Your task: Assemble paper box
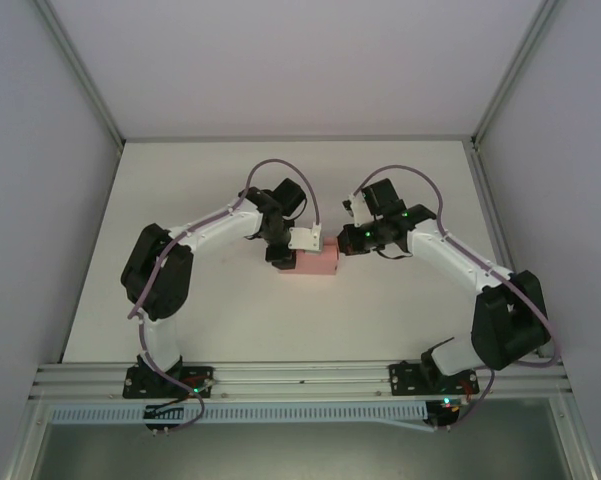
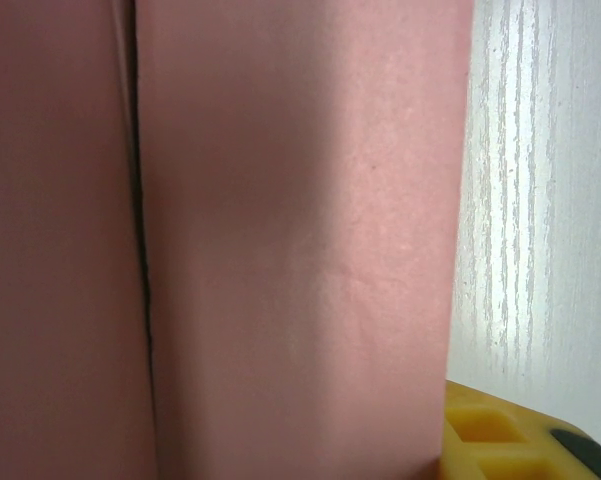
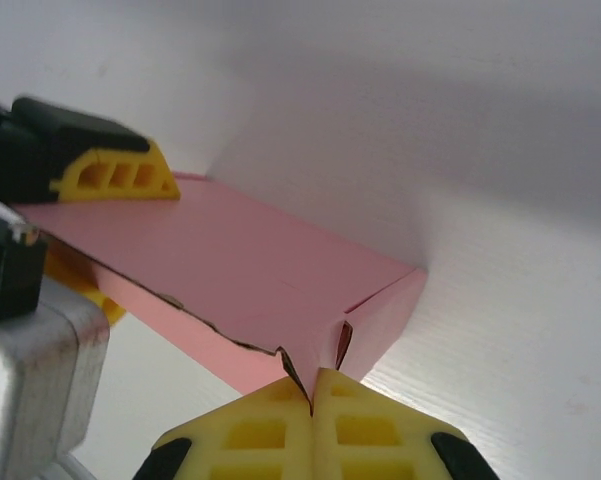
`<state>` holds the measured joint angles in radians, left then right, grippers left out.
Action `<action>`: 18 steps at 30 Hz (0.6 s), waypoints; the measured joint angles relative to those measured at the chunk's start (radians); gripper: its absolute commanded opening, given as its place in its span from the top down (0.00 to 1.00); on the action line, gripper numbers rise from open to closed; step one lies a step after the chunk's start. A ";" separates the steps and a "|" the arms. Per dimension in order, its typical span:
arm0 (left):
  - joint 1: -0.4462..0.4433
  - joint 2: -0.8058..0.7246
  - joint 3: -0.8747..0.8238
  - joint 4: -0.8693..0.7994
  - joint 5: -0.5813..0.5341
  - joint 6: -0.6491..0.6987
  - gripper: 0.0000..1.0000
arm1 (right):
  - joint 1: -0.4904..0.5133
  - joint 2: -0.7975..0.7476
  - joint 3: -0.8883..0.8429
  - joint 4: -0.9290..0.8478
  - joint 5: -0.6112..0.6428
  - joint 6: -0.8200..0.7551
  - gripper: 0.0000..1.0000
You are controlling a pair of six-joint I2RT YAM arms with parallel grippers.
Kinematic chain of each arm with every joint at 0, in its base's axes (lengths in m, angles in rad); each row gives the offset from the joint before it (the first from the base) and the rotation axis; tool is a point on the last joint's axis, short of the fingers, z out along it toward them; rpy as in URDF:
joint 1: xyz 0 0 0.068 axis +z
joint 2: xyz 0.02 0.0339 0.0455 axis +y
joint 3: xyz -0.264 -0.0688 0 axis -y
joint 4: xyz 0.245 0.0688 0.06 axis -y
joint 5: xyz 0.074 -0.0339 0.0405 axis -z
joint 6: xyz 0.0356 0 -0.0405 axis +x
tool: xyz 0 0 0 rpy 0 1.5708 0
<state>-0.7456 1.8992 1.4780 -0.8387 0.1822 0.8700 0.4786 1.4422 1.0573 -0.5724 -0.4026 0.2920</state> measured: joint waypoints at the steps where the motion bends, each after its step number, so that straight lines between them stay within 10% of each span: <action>1: 0.000 0.000 0.000 0.000 0.000 -0.002 0.63 | 0.000 0.000 -0.002 0.004 0.001 0.030 1.00; 18: 0.000 0.000 0.001 0.000 -0.007 -0.043 0.57 | 0.164 -0.199 -0.351 0.467 0.337 0.119 1.00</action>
<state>-0.7460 1.8992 1.4788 -0.8391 0.1753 0.8272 0.6430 1.2430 0.7067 -0.1055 -0.0654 0.4110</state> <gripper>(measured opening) 0.421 0.050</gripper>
